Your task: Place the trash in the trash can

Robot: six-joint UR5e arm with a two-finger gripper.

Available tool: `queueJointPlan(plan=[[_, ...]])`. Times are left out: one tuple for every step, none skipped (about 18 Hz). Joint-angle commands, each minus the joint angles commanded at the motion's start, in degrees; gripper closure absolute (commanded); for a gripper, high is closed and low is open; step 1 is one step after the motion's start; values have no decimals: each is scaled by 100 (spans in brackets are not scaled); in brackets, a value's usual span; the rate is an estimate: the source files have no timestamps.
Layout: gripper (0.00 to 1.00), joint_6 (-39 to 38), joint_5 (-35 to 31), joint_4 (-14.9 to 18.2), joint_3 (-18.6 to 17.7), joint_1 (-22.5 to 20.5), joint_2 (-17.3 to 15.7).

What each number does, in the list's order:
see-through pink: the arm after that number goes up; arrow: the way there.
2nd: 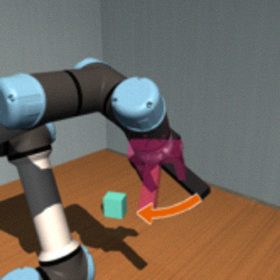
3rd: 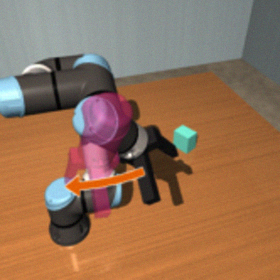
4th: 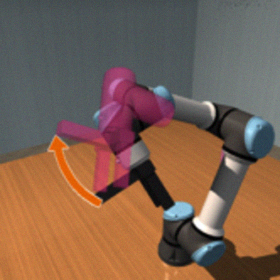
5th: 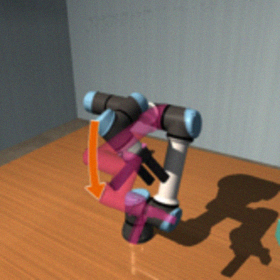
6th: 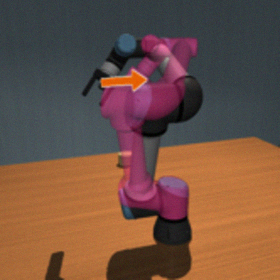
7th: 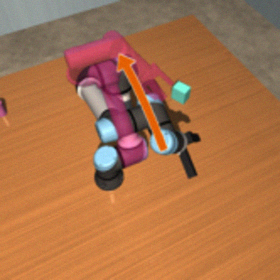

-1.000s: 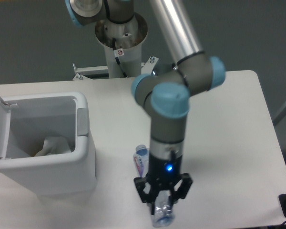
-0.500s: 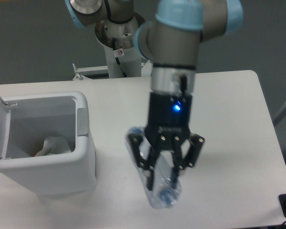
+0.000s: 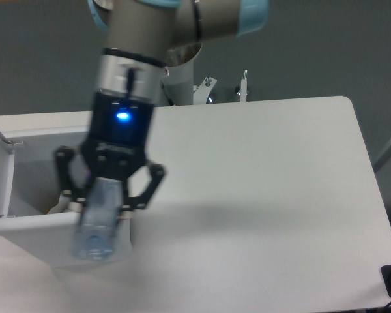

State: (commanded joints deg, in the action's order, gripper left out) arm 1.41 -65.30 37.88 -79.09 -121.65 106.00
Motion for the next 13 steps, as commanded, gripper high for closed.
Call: queueJointPlan(plan=[[46,26,-17,-9,-88,71,0],[32,61,-18,-9,-168,89,9],[13,70,-44,-9,-160,89,17],[0,70,-70,0,-107,89,26],[0,70,-123,0,-89,80,-9],[0,70,-132,0,-72,45,-18],[0,70,-149,0,15,-112,-26],[0,70,-176,0,121,-383,-26],[0,70,-211,0,235,-647,-26],[0,70,-211,-9,340,-884,17],[0,62,-211,-9,481,-1130,70],[0,53,-211,-9,595,-1350,149],[0,61,-228,-9,657,-1526,210]])
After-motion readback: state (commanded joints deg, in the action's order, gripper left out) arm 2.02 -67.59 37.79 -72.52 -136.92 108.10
